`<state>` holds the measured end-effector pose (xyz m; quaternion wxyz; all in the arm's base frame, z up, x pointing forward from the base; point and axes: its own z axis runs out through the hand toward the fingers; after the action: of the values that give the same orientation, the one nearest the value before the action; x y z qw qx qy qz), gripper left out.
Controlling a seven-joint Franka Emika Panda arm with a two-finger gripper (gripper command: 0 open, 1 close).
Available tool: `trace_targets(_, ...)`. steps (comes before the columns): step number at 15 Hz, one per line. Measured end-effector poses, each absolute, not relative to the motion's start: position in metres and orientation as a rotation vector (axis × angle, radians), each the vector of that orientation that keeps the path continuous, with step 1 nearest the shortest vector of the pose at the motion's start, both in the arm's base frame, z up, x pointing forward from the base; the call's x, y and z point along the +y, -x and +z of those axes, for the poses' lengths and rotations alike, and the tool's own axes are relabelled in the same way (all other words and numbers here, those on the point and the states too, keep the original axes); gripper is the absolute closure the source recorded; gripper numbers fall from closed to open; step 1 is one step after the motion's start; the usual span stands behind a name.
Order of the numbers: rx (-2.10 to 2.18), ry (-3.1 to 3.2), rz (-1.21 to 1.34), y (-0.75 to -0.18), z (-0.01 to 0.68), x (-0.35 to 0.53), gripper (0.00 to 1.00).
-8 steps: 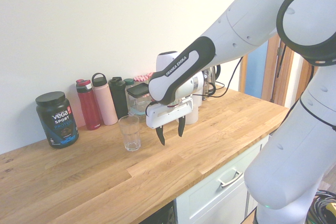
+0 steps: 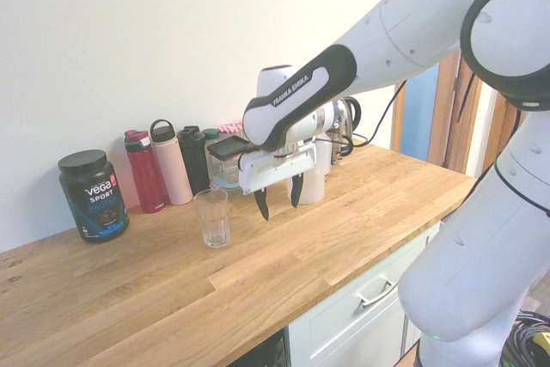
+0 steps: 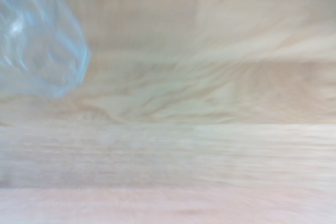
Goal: Pour me some water
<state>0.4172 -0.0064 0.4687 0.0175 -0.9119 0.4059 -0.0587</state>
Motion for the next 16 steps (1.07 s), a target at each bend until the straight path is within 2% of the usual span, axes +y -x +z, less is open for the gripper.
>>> trace_targets(3, 1.283, 2.787, -0.312, -0.392, 0.556, -0.029, 0.0)
trace_targets(6, 1.348, 2.749, -0.376, -0.377, 0.606, -0.075, 0.0)
trace_targets(11, 1.409, 2.714, -0.375, -0.366, 0.603, -0.159, 0.0)
trace_targets(16, 1.312, 2.769, -0.387, -0.405, 0.563, -0.179, 0.0)
